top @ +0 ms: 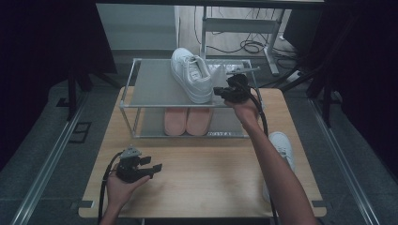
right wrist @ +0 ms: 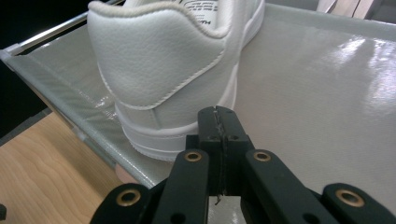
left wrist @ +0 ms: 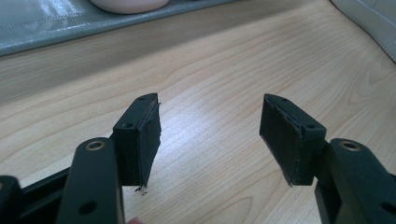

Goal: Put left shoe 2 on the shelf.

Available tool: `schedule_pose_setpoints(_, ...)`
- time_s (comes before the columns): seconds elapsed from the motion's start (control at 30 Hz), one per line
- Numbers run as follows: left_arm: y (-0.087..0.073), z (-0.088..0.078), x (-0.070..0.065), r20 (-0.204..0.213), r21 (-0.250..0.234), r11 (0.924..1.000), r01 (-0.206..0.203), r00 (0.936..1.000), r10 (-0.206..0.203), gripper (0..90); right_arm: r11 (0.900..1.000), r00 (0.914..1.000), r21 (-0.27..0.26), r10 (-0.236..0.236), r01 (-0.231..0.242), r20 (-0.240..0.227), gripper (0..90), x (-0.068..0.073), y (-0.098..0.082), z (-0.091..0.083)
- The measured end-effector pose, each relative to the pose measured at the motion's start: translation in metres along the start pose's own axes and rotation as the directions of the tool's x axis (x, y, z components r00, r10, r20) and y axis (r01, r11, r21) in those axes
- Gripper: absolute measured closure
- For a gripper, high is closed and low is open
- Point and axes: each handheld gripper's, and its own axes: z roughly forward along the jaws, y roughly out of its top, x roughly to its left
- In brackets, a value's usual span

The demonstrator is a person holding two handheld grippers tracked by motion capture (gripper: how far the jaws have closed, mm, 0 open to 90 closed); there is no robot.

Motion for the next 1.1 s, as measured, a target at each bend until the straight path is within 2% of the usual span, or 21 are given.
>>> schedule_pose_setpoints(0.27, 0.0, 0.002, -0.001, 0.0, 0.003, 1.0, -0.002, 1.0, 0.002, 38.5, 0.999, 0.999, -0.01, -0.035, 0.035, 0.026, 90.0, 0.003, 0.0, 0.005)
schedule_pose_setpoints(0.63, 0.0, 0.001, -0.002, 0.0, -0.003, 1.0, -0.002, 1.0, 0.002, 38.5, 0.999, 0.9997, -0.027, 0.02, -0.02, 0.013, 90.0, 0.003, -0.001, 0.005)
schedule_pose_setpoints(0.8, 0.0, 0.001, -0.002, 0.0, -0.003, 1.0, -0.002, 1.0, 0.002, 38.5, 0.999, 0.9996, -0.032, 0.025, -0.025, 0.013, 90.0, 0.005, 0.0, 0.005)
schedule_pose_setpoints(1.1, 0.0, 0.002, -0.002, 0.004, 0.001, 1.0, -0.001, 1.0, 0.001, 38.5, 0.999, 0.999, -0.043, 0.031, -0.032, -0.034, 90.0, 0.021, 0.003, 0.01)
